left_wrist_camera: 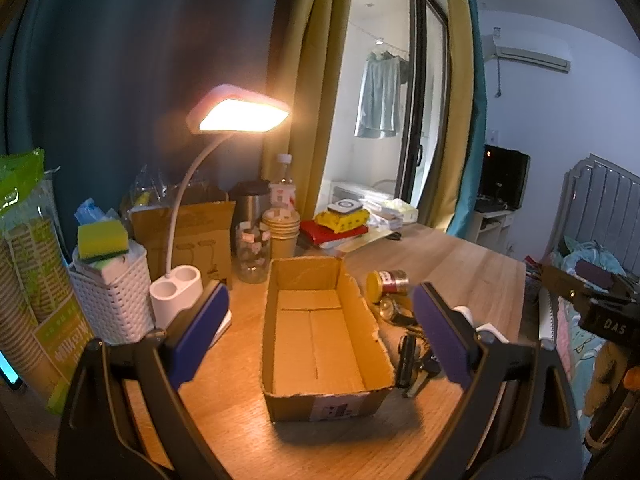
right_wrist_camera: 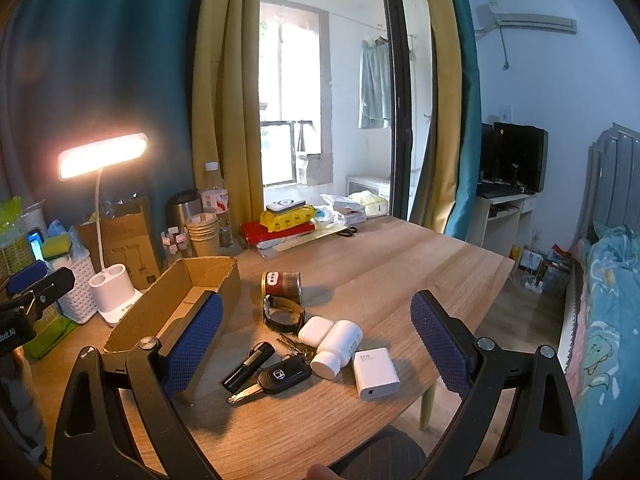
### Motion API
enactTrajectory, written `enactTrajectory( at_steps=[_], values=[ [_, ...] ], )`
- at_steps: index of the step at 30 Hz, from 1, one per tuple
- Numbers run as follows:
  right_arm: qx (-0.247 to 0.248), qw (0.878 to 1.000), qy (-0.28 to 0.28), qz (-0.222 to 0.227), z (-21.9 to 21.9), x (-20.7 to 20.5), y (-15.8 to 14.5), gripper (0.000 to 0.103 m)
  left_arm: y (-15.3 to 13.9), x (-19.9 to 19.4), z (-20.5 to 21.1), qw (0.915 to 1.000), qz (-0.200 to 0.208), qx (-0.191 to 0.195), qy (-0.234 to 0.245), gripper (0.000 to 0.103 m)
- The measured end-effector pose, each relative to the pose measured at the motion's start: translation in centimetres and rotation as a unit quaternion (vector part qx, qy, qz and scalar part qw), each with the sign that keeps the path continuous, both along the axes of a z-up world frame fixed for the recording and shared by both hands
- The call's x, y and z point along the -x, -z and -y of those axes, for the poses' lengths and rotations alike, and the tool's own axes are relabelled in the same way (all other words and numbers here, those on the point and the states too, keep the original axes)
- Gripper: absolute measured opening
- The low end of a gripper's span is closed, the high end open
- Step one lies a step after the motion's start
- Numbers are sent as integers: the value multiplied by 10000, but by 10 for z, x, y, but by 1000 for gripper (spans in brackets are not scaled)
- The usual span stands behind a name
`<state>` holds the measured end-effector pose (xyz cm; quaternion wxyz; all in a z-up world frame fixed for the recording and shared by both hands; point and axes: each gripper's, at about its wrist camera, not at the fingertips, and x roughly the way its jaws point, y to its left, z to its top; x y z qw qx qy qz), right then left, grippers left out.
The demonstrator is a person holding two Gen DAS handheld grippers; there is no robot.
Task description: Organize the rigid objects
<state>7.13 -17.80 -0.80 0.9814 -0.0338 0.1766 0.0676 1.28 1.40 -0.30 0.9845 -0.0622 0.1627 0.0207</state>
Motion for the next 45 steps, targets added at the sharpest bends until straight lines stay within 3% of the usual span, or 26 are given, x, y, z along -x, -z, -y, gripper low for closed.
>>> enactTrajectory(
  at_steps=[11,18,24,29,38,39,40,45],
  values=[
    [50,9995,68,-317,5,-26,21,97,28,-29,-14,9987,-471,95,-182,94],
    [129,9971,290,-693,19,-55,49,97,69,-66,-35,9925,-1157,244,-314,93],
    [141,9939,411,-1014,27,-76,72,97,91,-86,-48,9875,-1489,321,-399,87],
    [213,9910,440,-1245,27,-89,89,97,106,-103,-54,9826,-1780,397,-359,72],
    [248,9861,593,-1531,42,-104,112,97,125,-112,-55,9746,-2166,534,-182,35],
    [247,9856,614,-1554,43,-107,114,97,125,-112,-53,9750,-2149,540,-145,29],
    [252,9853,628,-1572,44,-108,115,97,125,-111,-52,9759,-2117,523,-97,13],
    [241,9837,668,-1653,52,-112,121,97,123,-108,-46,9769,-2089,453,8,5]
  ],
)
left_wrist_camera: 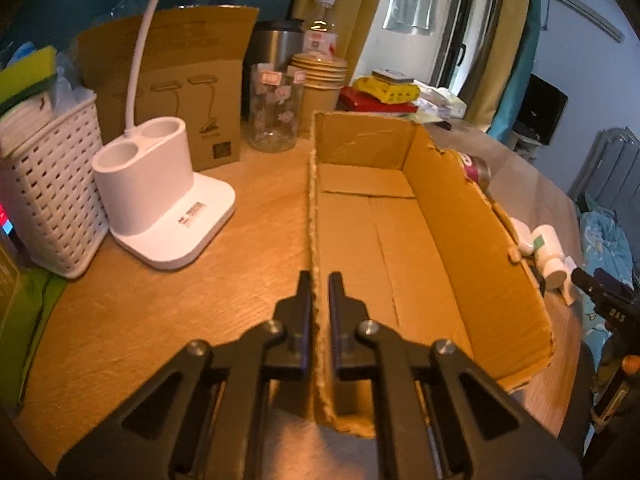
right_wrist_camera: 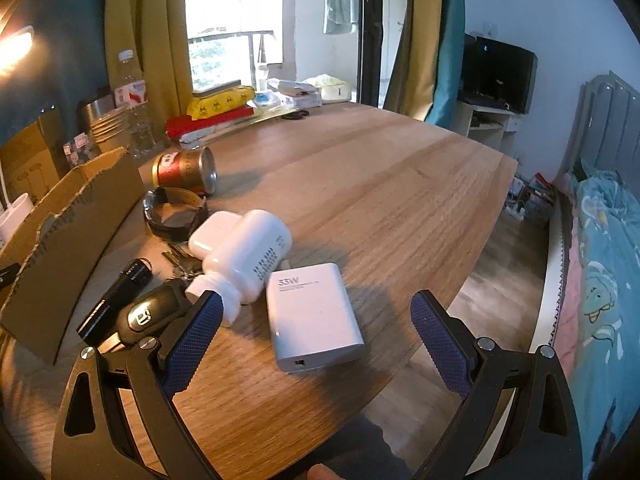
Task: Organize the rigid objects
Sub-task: 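Clamp the cardboard box wall with the left gripper while the right gripper approaches the white charger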
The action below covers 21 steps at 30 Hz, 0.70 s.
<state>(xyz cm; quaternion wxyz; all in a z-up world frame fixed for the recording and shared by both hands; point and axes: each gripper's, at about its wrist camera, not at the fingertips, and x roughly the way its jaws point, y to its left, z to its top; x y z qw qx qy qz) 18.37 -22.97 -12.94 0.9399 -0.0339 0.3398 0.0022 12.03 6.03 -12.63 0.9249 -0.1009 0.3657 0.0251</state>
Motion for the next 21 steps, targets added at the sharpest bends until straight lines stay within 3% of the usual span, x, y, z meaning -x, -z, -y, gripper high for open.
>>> enactTrajectory(
  at_steps=[9,11,15,20,21],
  values=[
    [162,9998,-105,-106,-7,-4,6,94,-1,4,4,9999,-21,119,106,4],
    [192,9997,-85,-155,-6,-6,7,85,-1,4,2,9998,-14,162,120,4],
    [174,9994,-91,-292,-5,-13,11,79,0,4,4,9996,38,195,201,4],
    [163,9992,-89,-342,-3,-16,13,52,1,5,4,9994,73,251,209,4],
    [175,9992,-84,-339,-3,-15,14,52,2,5,2,9994,73,285,200,4]
  ],
)
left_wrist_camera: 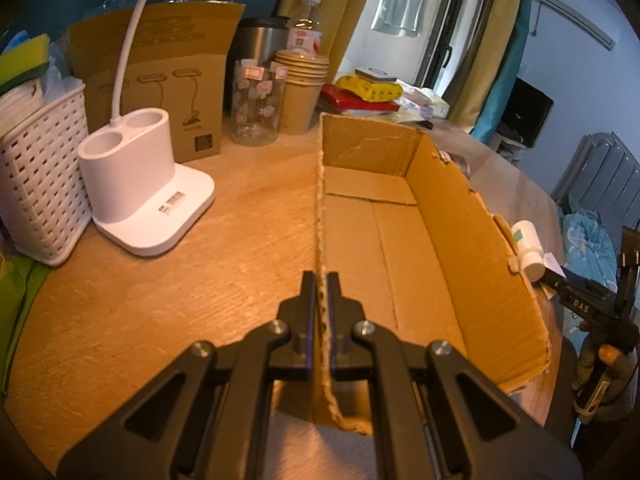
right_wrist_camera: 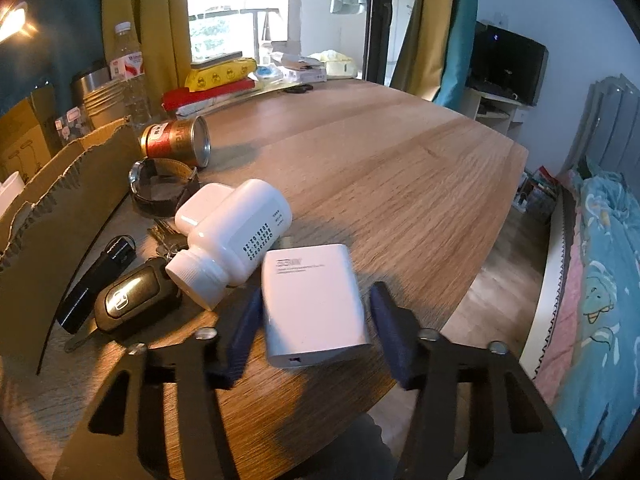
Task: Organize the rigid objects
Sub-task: 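Clamp the cardboard box wall with the left gripper while the right gripper approaches the white charger, then grasp the white charger with the right gripper and lift it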
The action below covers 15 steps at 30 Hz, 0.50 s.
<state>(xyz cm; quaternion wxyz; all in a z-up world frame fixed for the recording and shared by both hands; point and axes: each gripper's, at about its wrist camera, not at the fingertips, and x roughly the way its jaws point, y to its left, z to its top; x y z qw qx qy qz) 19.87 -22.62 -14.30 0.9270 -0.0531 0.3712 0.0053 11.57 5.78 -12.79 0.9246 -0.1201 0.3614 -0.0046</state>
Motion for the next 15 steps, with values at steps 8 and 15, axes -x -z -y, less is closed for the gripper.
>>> enactTrajectory(
  at_steps=[8,15],
  values=[
    [-43,9998,38,196,2,7,-6,50,1,1,-2,9999,9,102,-20,4],
    [-15,9992,105,374,3,13,-15,50,1,2,-2,9999,10,120,-28,4]
  ],
)
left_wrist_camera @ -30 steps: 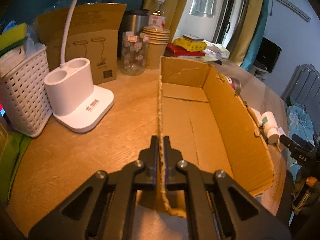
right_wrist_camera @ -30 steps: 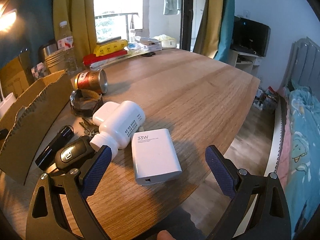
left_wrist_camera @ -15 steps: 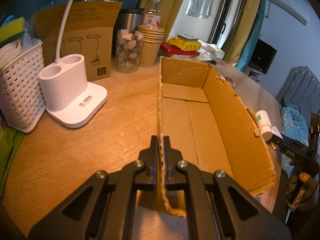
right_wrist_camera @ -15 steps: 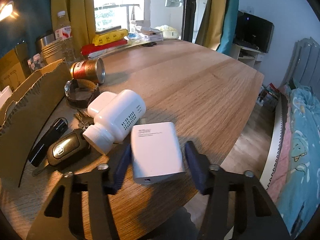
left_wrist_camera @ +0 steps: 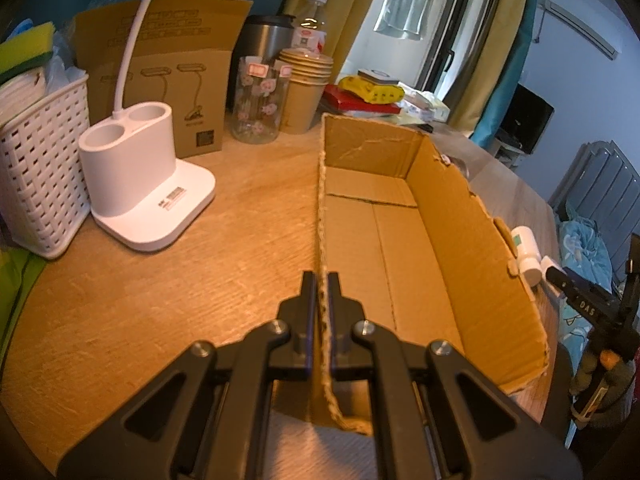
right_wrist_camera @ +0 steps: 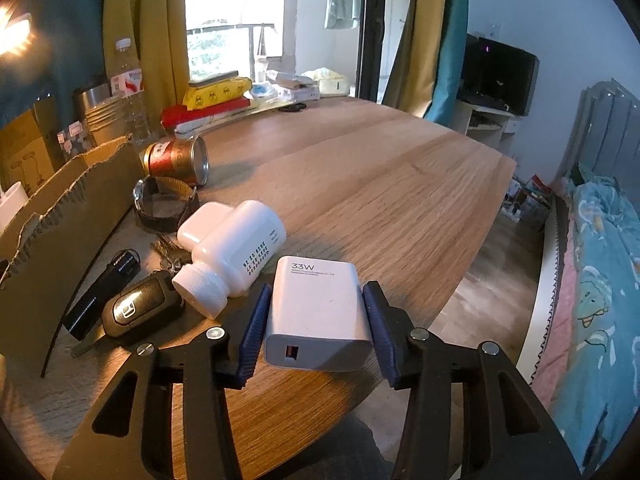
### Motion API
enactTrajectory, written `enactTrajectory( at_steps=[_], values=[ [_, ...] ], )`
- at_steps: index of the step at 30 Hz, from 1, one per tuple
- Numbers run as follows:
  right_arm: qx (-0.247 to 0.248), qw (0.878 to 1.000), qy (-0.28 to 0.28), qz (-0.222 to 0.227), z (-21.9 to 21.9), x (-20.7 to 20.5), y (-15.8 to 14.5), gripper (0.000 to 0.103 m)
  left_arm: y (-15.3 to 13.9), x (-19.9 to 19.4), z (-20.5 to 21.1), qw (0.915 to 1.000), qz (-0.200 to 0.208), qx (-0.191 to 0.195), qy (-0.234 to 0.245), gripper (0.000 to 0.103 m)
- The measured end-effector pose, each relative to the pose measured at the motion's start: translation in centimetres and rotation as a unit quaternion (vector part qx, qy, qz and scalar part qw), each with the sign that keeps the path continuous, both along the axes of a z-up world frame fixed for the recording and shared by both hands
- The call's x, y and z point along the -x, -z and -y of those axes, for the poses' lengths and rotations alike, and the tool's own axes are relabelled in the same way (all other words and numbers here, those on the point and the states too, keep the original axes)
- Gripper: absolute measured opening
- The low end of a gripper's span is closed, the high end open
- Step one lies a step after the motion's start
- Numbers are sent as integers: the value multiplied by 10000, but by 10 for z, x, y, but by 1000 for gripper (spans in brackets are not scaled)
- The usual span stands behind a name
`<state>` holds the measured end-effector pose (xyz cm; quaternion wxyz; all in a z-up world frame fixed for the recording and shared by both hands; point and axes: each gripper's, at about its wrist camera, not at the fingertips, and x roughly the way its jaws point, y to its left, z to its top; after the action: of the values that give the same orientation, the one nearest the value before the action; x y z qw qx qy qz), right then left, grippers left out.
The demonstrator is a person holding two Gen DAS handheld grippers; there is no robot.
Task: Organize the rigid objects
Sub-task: 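Grasp the white charger with the right gripper and lift it, then carry the charger into the box and open the right gripper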
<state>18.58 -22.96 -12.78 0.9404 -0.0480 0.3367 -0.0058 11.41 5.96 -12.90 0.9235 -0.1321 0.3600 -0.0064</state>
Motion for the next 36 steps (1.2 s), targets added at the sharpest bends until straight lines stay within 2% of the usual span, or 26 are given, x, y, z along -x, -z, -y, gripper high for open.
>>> enactTrajectory(
  at_steps=[9,13,17,28,36],
  values=[
    [13,9990,-116,441,-10,16,-33,50,0,0,0,10000,1,-27,-8,4],
    [8,9969,-354,703,-25,25,-55,50,-1,0,1,10000,3,-35,-14,4],
    [-140,9930,-820,837,-50,31,-71,50,-1,0,1,10000,2,-42,-23,4],
    [-310,9763,-1894,1001,-124,44,-92,50,-1,0,0,10000,2,-42,-25,4],
    [-433,9667,-2374,853,-160,43,-87,50,-1,0,1,10000,4,-40,-27,4]
  ],
)
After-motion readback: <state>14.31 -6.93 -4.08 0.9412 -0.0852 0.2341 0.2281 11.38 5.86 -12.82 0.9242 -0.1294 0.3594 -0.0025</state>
